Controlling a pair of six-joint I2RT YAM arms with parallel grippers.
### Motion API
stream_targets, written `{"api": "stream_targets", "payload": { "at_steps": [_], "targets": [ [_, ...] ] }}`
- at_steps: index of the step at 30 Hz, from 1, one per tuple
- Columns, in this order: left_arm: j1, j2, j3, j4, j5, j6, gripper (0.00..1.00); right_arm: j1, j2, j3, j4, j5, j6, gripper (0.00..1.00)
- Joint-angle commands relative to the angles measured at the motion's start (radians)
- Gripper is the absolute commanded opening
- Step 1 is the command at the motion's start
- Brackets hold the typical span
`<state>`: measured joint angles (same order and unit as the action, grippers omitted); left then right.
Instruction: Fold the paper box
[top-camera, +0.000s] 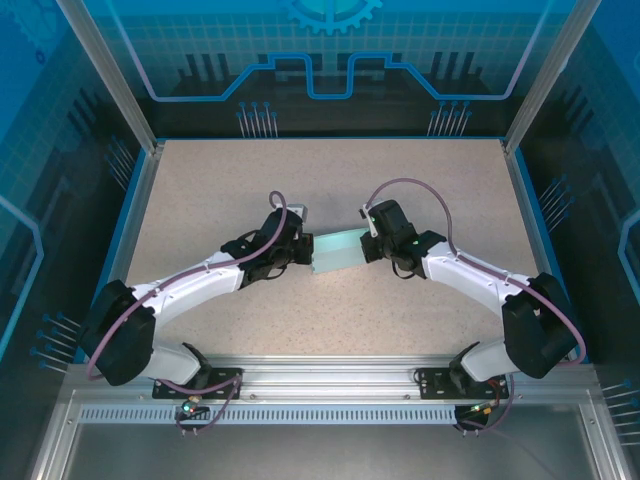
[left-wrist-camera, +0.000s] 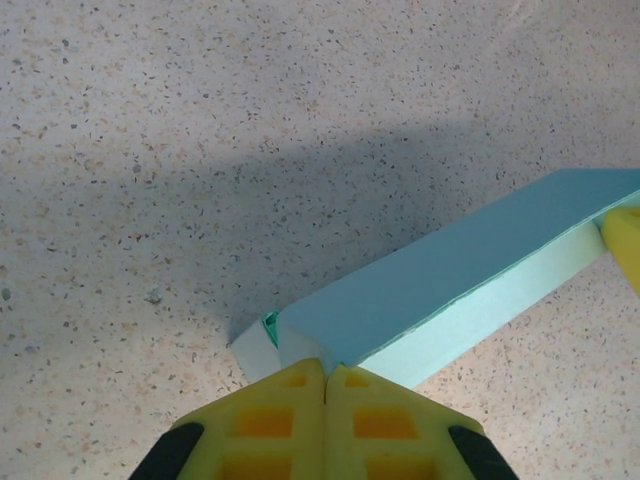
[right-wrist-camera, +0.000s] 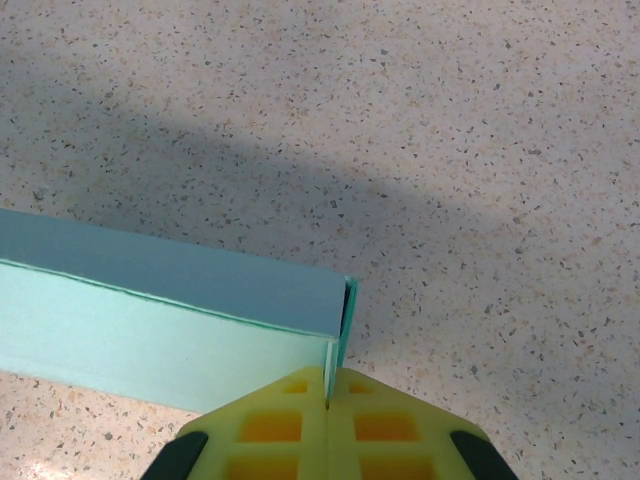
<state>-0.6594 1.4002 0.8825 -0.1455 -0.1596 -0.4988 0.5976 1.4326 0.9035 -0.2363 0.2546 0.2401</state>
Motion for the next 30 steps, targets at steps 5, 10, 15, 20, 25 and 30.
{"api": "stream_targets", "payload": {
  "at_steps": [5,10,15,20,25,30],
  "targets": [
    [-0.011,0.003,0.018,0.069,0.09,-0.137,0.06,0.045,0.008,-0.047,0.028,-0.075,0.013,0.03],
    [-0.008,0.015,0.014,0.094,0.114,-0.2,0.06,0.048,0.012,-0.05,0.035,-0.077,0.015,0.03],
    [-0.007,0.026,0.016,0.101,0.118,-0.227,0.06,0.05,0.011,-0.052,0.04,-0.08,0.013,0.03],
    [-0.004,0.025,0.018,0.11,0.117,-0.247,0.06,0.051,0.012,-0.05,0.041,-0.082,0.013,0.03],
    [0.009,0.026,0.02,0.122,0.135,-0.271,0.06,0.053,0.011,-0.056,0.038,-0.081,0.014,0.03],
    [0.019,0.037,0.012,0.146,0.164,-0.307,0.06,0.057,0.017,-0.06,0.038,-0.081,0.018,0.03]
  ]
}}
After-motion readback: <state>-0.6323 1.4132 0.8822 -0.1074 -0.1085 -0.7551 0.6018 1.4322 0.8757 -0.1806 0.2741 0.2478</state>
